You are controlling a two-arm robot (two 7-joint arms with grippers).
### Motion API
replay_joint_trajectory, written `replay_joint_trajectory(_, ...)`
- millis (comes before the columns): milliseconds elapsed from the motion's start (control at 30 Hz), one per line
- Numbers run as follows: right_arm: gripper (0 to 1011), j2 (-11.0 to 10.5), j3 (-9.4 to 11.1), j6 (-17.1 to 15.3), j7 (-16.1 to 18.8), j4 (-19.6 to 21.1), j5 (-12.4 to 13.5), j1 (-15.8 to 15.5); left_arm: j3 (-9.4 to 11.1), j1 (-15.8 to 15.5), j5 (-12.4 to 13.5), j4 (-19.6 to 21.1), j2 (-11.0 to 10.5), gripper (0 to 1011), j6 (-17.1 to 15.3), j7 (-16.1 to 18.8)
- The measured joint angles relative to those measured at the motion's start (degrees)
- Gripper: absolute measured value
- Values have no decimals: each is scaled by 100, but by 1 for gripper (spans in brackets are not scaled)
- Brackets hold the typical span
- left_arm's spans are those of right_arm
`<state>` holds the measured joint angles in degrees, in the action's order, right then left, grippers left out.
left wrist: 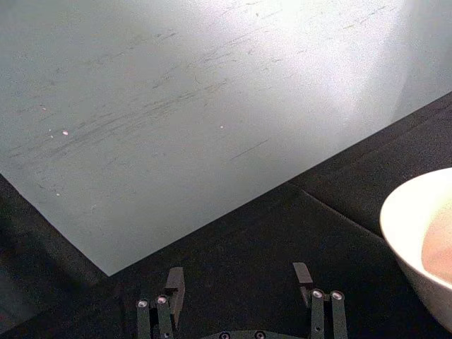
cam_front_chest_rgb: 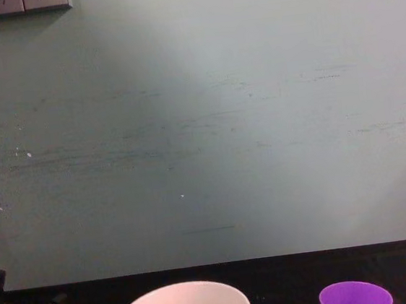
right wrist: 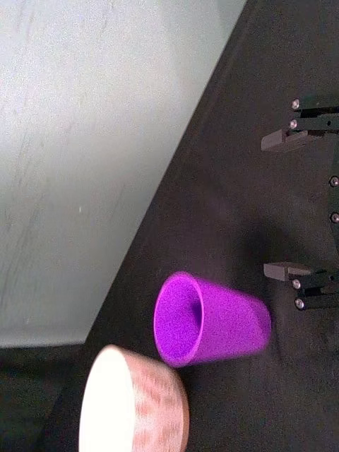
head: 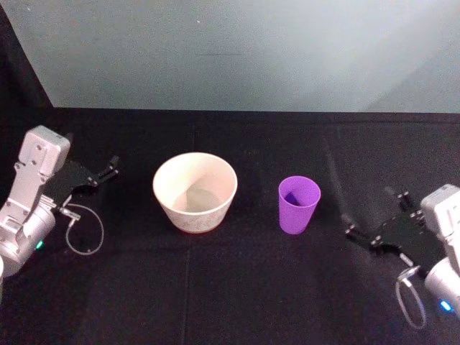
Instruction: Pick up the cup and pour the mung beans from the cup into the bowl.
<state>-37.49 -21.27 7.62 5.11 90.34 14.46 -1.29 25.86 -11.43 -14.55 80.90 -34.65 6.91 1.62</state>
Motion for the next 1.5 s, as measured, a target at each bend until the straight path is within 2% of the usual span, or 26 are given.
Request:
replay_joint_trajectory(433, 1000, 350, -191, 217, 532, -38, 40, -11, 0, 0, 0, 0, 0, 1000, 0, 0)
replay_joint_trajectory(900, 1000, 899, -309, 183, 923, -560, -13, 469, 0, 0, 0, 0, 0, 1000, 0, 0)
replay_joint_trajectory(1033, 1000, 1053, -303, 145, 941, -680, -39, 571, 0, 0, 0, 0, 0, 1000, 0, 0)
replay_joint_trajectory(1233, 1000, 1289, -208, 108, 1109, -858, 153, 665, 0, 0, 0, 0, 0, 1000, 0, 0)
replay_joint_trajectory(1500, 1000, 1530, -112, 45, 1200, -1024, 244, 740, 0, 0, 0, 0, 0, 1000, 0, 0)
